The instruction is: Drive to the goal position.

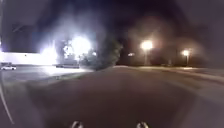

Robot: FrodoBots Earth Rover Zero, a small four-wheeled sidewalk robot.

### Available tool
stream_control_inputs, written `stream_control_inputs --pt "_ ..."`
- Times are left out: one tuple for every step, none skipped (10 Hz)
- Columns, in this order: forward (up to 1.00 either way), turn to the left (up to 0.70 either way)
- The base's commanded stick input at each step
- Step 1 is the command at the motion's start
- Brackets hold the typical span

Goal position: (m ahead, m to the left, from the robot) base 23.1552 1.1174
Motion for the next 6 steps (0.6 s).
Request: stream_control_inputs --pt "0.50 -0.50" --pt "0.50 0.00" --pt "0.50 0.00" --pt "0.50 0.00" --pt "0.50 0.00" --pt "0.50 0.00"
